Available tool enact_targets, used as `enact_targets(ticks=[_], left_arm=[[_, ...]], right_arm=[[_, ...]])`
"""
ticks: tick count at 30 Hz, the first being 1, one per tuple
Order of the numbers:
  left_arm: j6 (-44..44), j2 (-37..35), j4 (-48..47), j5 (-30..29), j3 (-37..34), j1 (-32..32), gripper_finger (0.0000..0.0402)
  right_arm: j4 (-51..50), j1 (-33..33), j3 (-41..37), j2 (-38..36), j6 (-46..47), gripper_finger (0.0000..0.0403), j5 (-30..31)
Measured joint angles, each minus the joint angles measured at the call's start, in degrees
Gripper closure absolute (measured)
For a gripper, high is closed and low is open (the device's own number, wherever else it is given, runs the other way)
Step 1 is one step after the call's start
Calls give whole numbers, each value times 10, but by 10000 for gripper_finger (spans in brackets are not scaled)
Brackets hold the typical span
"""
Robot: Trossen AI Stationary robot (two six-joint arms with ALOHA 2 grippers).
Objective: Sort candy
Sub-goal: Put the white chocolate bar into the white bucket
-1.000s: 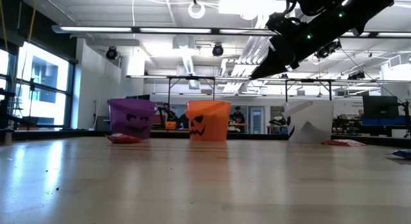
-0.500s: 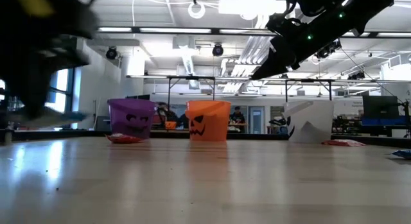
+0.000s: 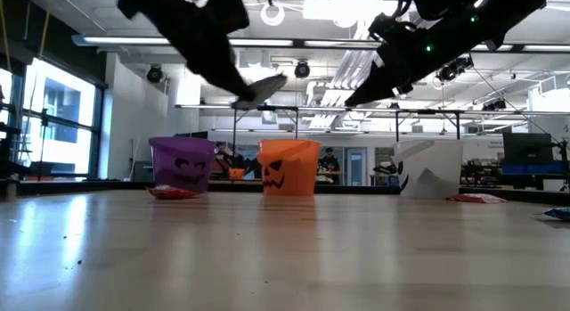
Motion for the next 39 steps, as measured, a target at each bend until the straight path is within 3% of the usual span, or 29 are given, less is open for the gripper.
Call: enact_targets(ticks=[5, 9, 15, 20, 25, 30, 34, 39], left_arm=[[1, 28, 102, 189, 0, 81, 397], [-46, 51, 160, 296, 0, 120, 397], [-72, 76, 187, 350, 0, 135, 397], [-73, 82, 195, 364, 0, 131, 397], [-82, 83, 204, 369, 0, 130, 397], [-87, 84, 218, 391, 0, 130, 397], [-87, 84, 226, 392, 0, 130, 397], [-86, 84, 229, 392, 0, 130, 396]], right_arm=[[68, 25, 0, 2, -104, 361, -15], [123, 37, 0, 17, -209, 301, -54], [204, 34, 0, 53, -255, 223, -101], [250, 23, 2, 76, -255, 196, -155], [240, 13, 24, 94, -254, 195, -237], [190, 11, 57, 99, -242, 204, -259], [186, 11, 67, 99, -240, 254, -259], [184, 11, 68, 99, -240, 356, -259]])
